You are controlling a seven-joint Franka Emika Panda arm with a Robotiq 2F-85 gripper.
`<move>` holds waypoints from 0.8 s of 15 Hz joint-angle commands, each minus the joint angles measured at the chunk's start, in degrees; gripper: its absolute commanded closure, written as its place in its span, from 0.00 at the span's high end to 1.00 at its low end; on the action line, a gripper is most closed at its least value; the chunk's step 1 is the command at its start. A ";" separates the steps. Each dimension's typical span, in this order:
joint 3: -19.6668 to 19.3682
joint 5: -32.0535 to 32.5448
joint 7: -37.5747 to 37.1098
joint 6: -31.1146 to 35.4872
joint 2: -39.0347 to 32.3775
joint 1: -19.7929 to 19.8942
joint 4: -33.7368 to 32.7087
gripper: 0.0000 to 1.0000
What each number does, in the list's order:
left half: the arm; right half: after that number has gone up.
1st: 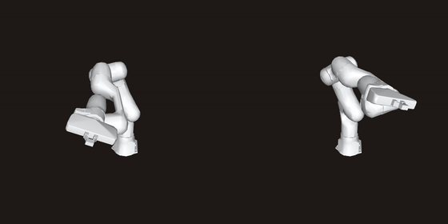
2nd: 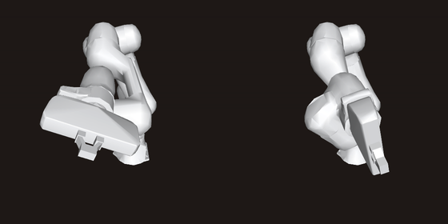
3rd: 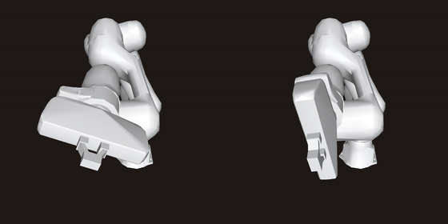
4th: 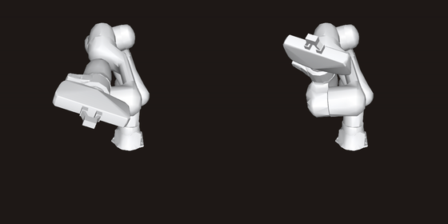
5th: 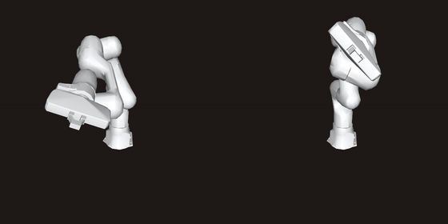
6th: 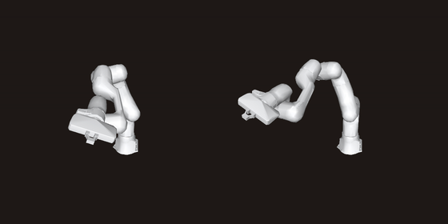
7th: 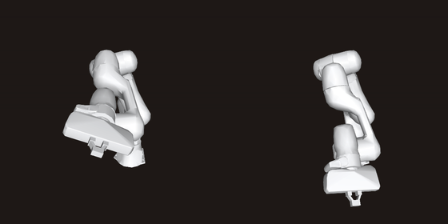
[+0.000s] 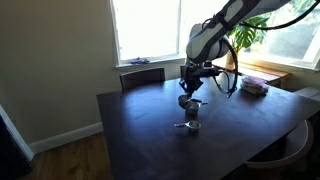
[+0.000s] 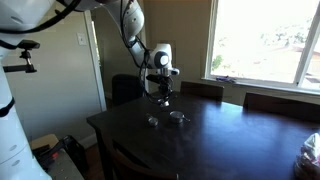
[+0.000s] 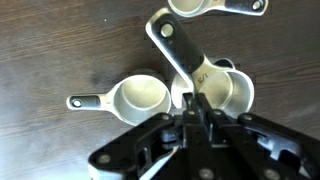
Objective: Remove the three small pots from the big pot, then remove the other smaller pots from the small pot, and finally remove the smallest mini pot from the smallest pot
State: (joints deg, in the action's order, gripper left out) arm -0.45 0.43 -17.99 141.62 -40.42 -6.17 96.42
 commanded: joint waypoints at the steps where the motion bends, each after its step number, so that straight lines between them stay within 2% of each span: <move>1: 1.73 -1.95 2.21 3.13 1.35 -0.30 3.54 0.05; 7: 2.94 -2.45 3.93 6.36 -1.52 -0.63 3.13 0.05; 12: 3.30 -3.40 5.07 5.85 -4.50 -0.16 1.44 0.05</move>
State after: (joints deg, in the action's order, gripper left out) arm 2.32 -1.23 -14.89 146.65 -44.38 -6.83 97.86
